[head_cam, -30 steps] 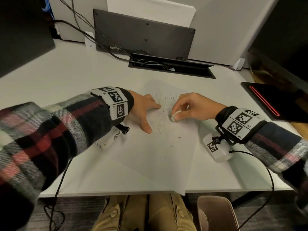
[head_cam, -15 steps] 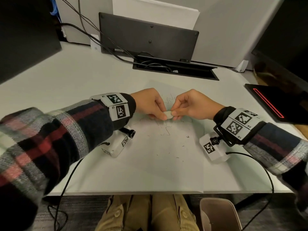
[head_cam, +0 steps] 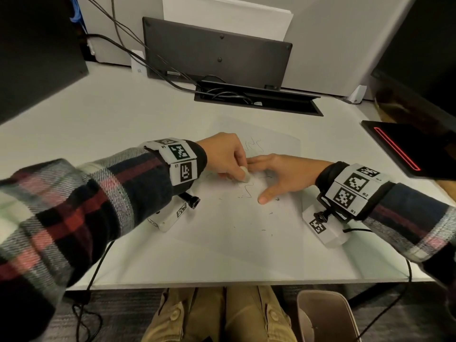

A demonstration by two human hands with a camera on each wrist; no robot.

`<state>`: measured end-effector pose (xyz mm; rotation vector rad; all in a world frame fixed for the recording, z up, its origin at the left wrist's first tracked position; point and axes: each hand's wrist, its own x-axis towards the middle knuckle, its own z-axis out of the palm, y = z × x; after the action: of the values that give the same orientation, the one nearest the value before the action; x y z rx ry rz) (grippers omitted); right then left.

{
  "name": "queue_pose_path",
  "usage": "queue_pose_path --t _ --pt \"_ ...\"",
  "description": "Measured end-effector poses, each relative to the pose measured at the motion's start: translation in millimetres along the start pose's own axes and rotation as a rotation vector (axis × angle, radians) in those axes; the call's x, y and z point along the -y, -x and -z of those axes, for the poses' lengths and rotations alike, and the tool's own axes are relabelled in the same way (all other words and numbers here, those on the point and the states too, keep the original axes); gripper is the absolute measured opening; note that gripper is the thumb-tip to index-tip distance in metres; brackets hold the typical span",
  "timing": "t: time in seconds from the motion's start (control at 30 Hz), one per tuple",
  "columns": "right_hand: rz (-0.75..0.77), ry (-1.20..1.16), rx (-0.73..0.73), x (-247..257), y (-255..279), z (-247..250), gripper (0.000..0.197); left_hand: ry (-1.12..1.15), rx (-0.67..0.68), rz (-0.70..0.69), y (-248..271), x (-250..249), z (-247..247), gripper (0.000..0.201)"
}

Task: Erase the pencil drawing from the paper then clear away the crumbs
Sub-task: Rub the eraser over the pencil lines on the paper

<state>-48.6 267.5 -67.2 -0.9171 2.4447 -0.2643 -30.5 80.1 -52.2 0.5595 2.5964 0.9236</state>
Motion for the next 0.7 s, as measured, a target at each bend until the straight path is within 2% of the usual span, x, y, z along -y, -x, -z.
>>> queue_pose_path --t 0.1,0.2,0.37,0.47,0.53,0.6,0.7 --pt "0.019 -0.035 0.004 0.0 -1.4 -2.9 0.101 -0.009 0.066 -0.013 3.0 -4.0 -2.7 0.01" --pt "0.014 -0.023 0.013 -0.9 -5.1 -4.6 0.1 -0.085 -0.014 -0.02 0.7 -2.9 -2.8 0.011" --pt "0.028 -0.061 0.001 1.9 -2.2 -2.3 0.079 -0.137 0.052 -0.039 2.2 -7.0 -6.9 0.011" --pt "-0.006 0.001 0.02 0.6 -4.8 -3.2 0.101 -0.144 -0.021 -0.017 0.3 -5.2 -4.4 0.012" --pt "-0.023 -0.004 0.025 -1.5 -6.9 -4.3 0.107 -0.146 0.023 -0.02 2.0 -5.1 -5.2 0.013" --pt "-0.024 -0.004 0.027 -1.9 -7.1 -4.6 0.108 -0.144 0.063 -0.034 4.3 -5.6 -5.9 0.013" --pt "-0.023 0.017 0.024 -2.3 -7.0 -4.8 0.098 -0.136 -0.027 -0.029 3.9 -3.2 -4.2 0.014"
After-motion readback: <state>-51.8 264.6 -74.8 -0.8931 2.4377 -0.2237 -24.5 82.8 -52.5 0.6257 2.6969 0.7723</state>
